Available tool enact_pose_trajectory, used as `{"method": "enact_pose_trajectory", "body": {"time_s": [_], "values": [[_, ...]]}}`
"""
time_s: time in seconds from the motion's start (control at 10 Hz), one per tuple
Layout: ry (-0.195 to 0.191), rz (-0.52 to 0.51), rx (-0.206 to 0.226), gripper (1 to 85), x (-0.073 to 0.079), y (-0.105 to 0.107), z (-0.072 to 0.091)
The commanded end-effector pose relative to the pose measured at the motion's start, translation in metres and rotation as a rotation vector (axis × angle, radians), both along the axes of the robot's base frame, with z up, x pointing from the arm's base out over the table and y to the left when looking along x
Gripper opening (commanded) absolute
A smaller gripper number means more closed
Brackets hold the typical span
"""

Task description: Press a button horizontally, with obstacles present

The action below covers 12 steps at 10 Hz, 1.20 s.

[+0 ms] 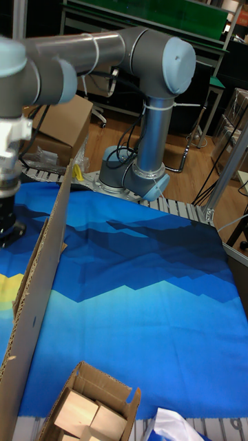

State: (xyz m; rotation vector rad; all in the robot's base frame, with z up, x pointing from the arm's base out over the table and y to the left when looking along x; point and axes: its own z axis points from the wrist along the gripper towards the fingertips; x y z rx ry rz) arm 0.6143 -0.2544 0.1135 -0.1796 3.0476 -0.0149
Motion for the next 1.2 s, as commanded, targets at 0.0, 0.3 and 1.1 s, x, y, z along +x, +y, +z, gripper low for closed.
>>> {"method": "enact_pose_trajectory", "body": {"time_s": [0.0, 0.3, 1.1], "values": [[-0.020, 0.008, 0.005, 1.0, 0.028, -0.004, -0.030], [-0.037, 0.018, -0.004, 1.0, 0.040, -0.013, -0.051], [-0.045, 0.034, -0.038, 1.0, 0.049, -0.023, -0.071]]}}
